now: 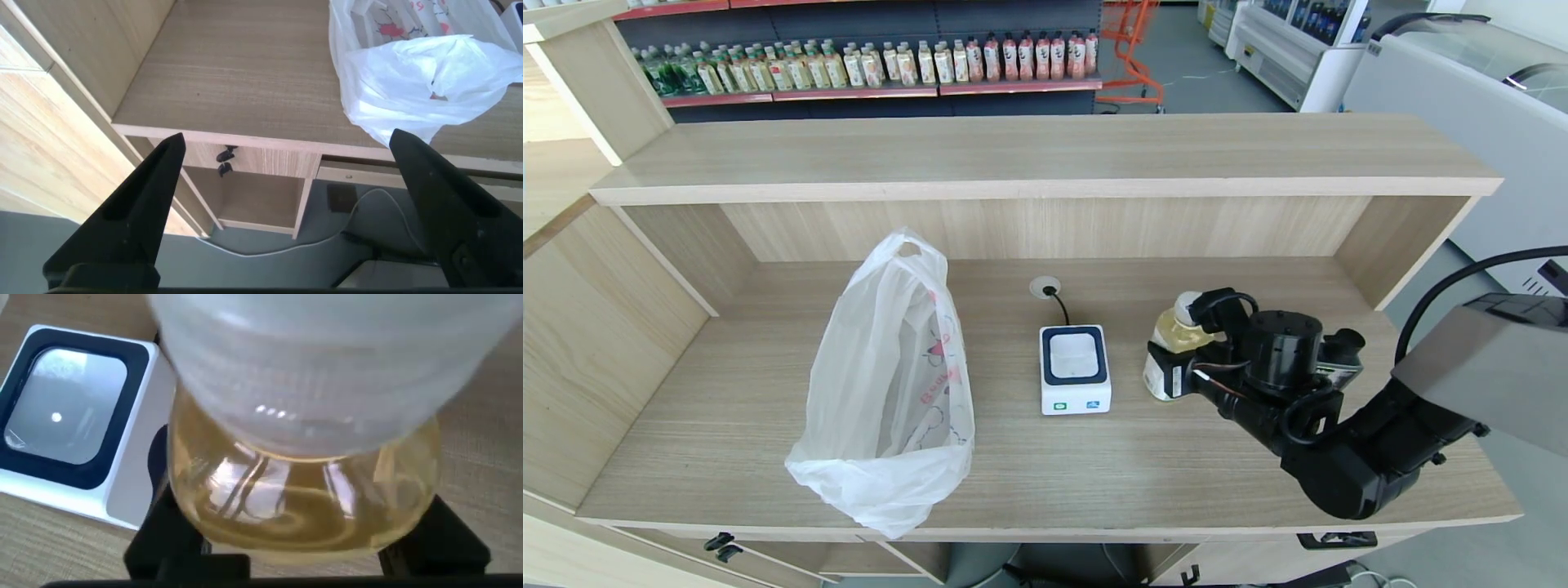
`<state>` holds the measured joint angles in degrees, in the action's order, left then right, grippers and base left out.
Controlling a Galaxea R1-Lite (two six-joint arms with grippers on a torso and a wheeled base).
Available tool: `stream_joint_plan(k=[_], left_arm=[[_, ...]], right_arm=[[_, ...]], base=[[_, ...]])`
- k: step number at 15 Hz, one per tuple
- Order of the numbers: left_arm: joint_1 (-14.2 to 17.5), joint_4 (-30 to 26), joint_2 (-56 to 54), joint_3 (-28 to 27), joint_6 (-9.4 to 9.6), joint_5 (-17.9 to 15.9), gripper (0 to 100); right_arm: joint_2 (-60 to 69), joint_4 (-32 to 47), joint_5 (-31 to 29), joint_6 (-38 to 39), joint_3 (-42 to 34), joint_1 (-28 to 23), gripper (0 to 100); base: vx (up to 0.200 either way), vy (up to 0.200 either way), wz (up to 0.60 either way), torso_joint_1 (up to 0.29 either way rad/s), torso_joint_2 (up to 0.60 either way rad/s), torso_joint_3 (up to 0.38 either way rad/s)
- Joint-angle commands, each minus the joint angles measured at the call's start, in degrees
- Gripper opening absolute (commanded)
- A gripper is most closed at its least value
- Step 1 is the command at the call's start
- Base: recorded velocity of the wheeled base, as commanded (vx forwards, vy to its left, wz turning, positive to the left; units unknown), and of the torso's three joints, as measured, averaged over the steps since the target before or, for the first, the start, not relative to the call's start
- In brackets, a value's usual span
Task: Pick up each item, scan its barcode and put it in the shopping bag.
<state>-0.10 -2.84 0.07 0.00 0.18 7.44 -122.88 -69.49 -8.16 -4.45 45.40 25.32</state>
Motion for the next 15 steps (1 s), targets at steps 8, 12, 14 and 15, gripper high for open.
stream_joint_plan(k=[8,12,14,15], left_arm=[[0.0,0.0,0.0,0.0,-0.01,0.0,100],[0.0,0.0,0.0,0.0,-0.01,0.0,100],[0.0,0.0,0.0,0.0,-0.01,0.0,100],[0.0,-0.1,0.0,0.0,-0.01,0.0,100]], right_arm=[[7.7,0.8,2.2,-2.2,-4.9,-1.1,0],[33.0,28.6,24.5,2.4,-0.6,-8.2,0],[38.9,39.8,36.5,7.4,2.2,-10.5,0],[40.8,43.3,43.1,10.1,2.6,-11.5,0]], base=[[0.000,0.000,0.00,0.000,0.00,0.000],[0.000,0.000,0.00,0.000,0.00,0.000],[0.000,0.000,0.00,0.000,0.00,0.000],[0.000,0.000,0.00,0.000,0.00,0.000]])
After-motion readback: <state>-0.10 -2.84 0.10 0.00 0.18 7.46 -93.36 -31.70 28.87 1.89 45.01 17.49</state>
